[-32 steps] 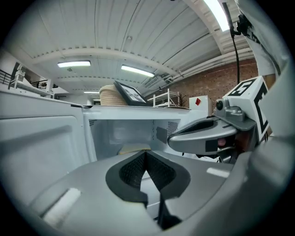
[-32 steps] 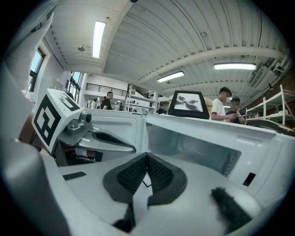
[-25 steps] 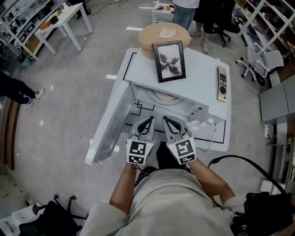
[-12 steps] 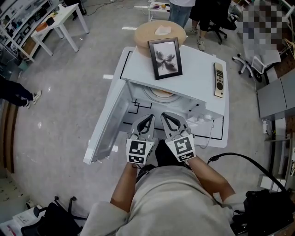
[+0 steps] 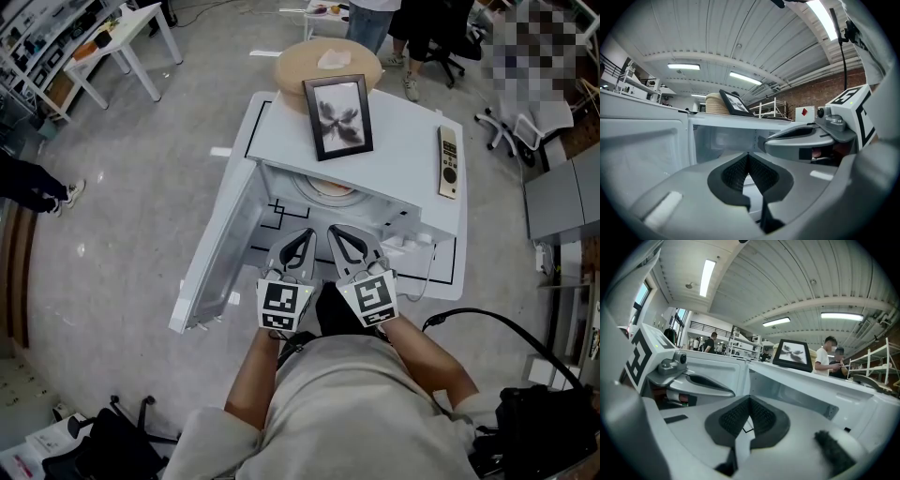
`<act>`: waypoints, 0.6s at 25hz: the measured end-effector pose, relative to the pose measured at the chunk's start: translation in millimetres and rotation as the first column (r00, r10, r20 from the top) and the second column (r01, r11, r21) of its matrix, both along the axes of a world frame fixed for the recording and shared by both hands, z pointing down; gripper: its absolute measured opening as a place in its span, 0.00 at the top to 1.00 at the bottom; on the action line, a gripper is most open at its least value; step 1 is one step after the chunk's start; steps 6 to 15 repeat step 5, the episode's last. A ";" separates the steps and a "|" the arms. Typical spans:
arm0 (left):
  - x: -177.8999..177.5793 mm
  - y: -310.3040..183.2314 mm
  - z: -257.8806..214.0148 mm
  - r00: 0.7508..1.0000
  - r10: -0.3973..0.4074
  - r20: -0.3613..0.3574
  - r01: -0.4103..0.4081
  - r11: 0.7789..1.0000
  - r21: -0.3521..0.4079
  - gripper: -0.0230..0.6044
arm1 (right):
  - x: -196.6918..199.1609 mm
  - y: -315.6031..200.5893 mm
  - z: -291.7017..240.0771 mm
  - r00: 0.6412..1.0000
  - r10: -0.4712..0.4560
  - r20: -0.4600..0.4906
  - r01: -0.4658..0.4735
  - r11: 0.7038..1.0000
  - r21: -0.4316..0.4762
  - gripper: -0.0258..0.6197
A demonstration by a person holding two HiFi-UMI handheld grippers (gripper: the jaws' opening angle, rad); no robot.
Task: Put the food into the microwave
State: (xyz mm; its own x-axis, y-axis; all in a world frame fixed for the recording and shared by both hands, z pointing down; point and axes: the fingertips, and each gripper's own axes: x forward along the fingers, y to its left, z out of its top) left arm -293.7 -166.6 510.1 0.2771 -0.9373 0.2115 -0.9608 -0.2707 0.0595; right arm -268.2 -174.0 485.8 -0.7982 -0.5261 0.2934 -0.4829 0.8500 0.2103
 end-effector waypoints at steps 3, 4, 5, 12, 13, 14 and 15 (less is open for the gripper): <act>0.6 -1.3 0.7 1.000 0.000 0.000 0.000 1.000 -0.001 0.95 | 0.7 -0.9 0.5 1.000 0.000 -0.001 0.000 1.000 0.001 0.94; 1.1 -1.9 0.9 1.000 0.001 0.000 -0.001 1.000 -0.001 0.95 | 1.1 -1.4 0.9 1.000 0.000 -0.001 0.000 1.000 0.001 0.94; 1.6 -2.4 1.1 1.000 0.002 0.001 -0.002 1.000 -0.001 0.95 | 1.6 -2.0 1.3 1.000 0.001 -0.001 -0.001 1.000 0.001 0.94; 1.6 -2.4 1.1 1.000 0.002 0.001 -0.002 1.000 -0.001 0.95 | 1.6 -2.0 1.3 1.000 0.001 -0.001 -0.001 1.000 0.001 0.94; 1.6 -2.4 1.1 1.000 0.002 0.001 -0.002 1.000 -0.001 0.95 | 1.6 -2.0 1.3 1.000 0.001 -0.001 -0.001 1.000 0.001 0.94; 1.6 -2.4 1.1 1.000 0.002 0.001 -0.002 1.000 -0.001 0.95 | 1.6 -2.0 1.3 1.000 0.001 -0.001 -0.001 1.000 0.001 0.94; 1.6 -2.4 1.1 1.000 0.002 0.001 -0.002 1.000 -0.001 0.95 | 1.6 -2.0 1.3 1.000 0.001 -0.001 -0.001 1.000 0.001 0.94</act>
